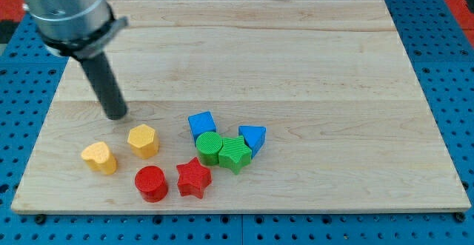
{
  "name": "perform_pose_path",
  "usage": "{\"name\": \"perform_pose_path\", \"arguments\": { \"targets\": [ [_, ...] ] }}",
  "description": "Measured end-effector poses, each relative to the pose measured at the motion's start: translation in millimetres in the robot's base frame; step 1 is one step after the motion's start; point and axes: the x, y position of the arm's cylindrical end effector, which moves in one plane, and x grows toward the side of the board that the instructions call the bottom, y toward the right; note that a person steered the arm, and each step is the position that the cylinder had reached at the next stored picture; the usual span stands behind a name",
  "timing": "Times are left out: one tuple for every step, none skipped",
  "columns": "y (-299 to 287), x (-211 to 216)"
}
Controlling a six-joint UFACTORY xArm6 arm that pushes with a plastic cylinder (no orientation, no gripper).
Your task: Push the yellow heart into the yellow hexagon
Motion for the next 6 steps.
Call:
{"name": "perform_pose_path", "arguments": {
  "targets": [
    [-61.3,17.2],
    [-73.4,50.5],
    [-45.6,96.3],
    [-10.6,96.8],
    [14.1,96.9],
    [32.6,96.9]
  ]
}}
